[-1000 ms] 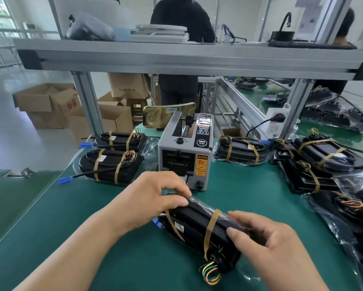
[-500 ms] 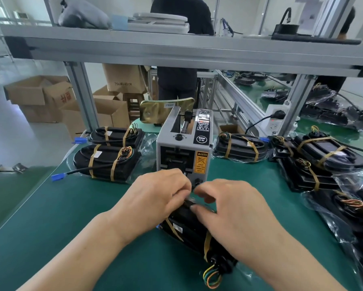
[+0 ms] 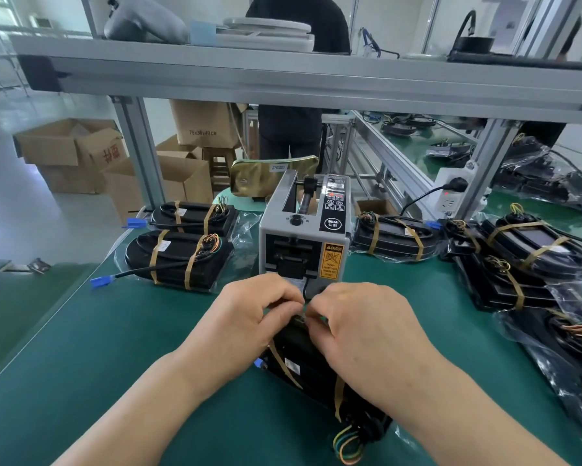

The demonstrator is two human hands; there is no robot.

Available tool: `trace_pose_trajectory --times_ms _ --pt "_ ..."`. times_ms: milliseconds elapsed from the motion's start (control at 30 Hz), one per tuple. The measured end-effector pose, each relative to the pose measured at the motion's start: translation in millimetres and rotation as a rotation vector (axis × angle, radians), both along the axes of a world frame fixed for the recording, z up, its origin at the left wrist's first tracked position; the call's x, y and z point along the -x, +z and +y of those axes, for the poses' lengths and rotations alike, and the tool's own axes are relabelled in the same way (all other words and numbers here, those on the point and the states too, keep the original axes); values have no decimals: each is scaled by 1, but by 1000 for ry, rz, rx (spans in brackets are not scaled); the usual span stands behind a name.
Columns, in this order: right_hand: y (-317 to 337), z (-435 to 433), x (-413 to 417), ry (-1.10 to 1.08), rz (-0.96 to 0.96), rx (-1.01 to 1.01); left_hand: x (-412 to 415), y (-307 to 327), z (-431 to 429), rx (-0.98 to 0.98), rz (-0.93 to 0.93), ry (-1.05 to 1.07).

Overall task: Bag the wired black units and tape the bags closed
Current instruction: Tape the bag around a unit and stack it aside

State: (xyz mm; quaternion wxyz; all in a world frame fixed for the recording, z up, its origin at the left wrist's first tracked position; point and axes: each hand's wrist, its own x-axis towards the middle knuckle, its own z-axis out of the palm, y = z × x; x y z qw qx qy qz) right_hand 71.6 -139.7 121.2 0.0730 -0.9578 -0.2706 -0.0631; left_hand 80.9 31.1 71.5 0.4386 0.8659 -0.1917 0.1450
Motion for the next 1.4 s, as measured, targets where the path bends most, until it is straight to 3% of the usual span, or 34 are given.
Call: trace_pose_trajectory --times_ms 200,300,400,467,533,867,1133,1267,1400 --pt "1 4 -2 29 17 61 -3 -1 3 58 109 18" --pt "-3 1 -9 -15 4 -23 -24 0 1 421 363 231" --pt "-8 -8 -12 -100 48 -174 -54 0 -3 823 747 372" --pt "-11 -12 -13 -149 82 -258 -67 2 -8 931 928 374" --pt "-13 -15 -15 -178 103 -319 -76 3 -14 964 991 370" --pt "-17 -19 -17 -189 122 -395 -99 5 -31 1037 1021 506" --pt "-18 -18 -17 -214 117 -404 -102 2 -39 1044 840 657" --pt "-18 -21 -18 -226 128 -420 -68 11 -29 924 677 531" --pt "-21 -22 -20 -244 189 -493 -10 17 -21 692 485 232"
